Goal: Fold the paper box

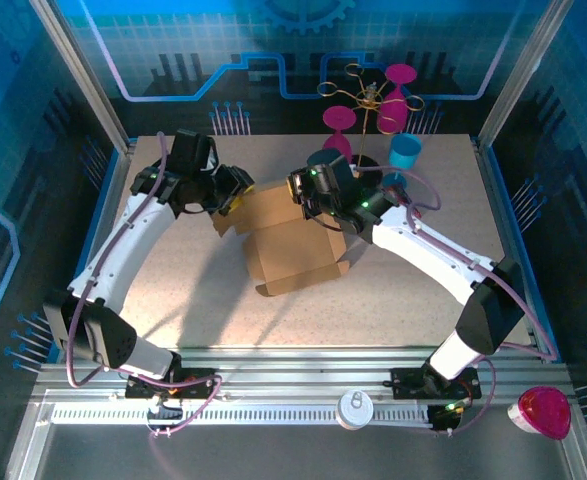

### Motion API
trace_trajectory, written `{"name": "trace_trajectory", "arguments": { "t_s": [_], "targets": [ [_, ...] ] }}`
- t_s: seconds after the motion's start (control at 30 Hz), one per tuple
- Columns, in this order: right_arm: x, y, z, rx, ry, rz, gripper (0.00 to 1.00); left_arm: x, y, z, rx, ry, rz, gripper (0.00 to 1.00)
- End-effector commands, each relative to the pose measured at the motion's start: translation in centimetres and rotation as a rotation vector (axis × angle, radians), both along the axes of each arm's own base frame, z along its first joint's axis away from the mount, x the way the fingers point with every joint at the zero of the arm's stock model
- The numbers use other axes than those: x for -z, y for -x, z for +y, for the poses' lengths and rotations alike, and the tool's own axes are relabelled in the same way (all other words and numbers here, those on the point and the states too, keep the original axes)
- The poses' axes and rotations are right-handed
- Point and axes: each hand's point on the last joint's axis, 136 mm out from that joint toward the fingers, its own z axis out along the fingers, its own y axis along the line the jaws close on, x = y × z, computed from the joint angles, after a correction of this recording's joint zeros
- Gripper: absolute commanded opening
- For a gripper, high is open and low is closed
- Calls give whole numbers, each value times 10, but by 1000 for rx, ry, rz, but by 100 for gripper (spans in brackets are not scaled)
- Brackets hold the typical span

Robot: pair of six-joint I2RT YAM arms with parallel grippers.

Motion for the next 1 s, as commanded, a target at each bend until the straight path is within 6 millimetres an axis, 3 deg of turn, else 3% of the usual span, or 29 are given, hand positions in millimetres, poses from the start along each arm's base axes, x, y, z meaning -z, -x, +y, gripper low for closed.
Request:
{"name": "trace_trajectory", "arguments": {
  "t_s": [0.0, 0.27, 0.37, 0.43, 0.5, 0.57, 0.67, 0.73, 0.8, 0.9, 0.97],
  "targets": [
    [-13, -1, -2, 9, -52, -18, 0, -1, -5, -11, 0, 52, -11, 40],
    [-9, 1, -14, 34, -47, -23, 0, -5, 2, -5, -26, 44, -22, 1],
    [-8, 1, -20, 44, -53, -27, 0, -7, 4, -2, -32, 48, -33, 1],
    [-8, 1, -27, 51, -51, -28, 0, -15, 6, 3, -36, 55, -49, 36],
    [-8, 0, -36, 64, -48, -22, 0, -29, 9, 14, -50, 39, -84, 62],
    [-9, 1, -43, 78, -67, -14, 0, -44, 16, 35, -83, 9, -127, 73],
    [-14, 2, -54, 94, -75, -7, 0, -48, 32, 80, -170, -22, -146, 71],
    [-22, 3, -61, 105, -72, -14, 0, -30, 44, 110, -253, 0, -115, 62],
    [-25, 4, -65, 109, -78, -15, 0, -1, 47, 124, -298, 60, -75, 53],
    [-27, 5, -68, 114, -88, -10, 0, 48, 31, 115, -303, 239, -28, 29],
    [-27, 5, -69, 114, -94, -8, 0, 72, 15, 103, -286, 338, -18, 20]
  ]
}}
